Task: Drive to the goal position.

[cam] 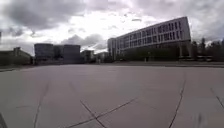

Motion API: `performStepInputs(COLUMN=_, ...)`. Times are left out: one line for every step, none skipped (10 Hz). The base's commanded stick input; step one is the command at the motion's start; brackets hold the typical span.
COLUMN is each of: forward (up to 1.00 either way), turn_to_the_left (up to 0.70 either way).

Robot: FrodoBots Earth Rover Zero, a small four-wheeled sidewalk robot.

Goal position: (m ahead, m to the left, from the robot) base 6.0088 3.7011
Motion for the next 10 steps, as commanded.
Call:
performStepInputs(forward=0.70, turn_to_the_left=0.20)
performStepInputs(forward=0.70, turn_to_the_left=0.01)
performStepInputs(forward=0.70, turn_to_the_left=0.01)
performStepInputs(forward=0.70, turn_to_the_left=0.01)
performStepInputs(forward=0.70, turn_to_the_left=0.01)
performStepInputs(forward=0.70, turn_to_the_left=0.01)
performStepInputs(forward=0.70, turn_to_the_left=0.01)
performStepInputs(forward=0.70, turn_to_the_left=0.01)
performStepInputs(forward=0.70, turn_to_the_left=0.01)
performStepInputs(forward=0.70, turn_to_the_left=0.01)
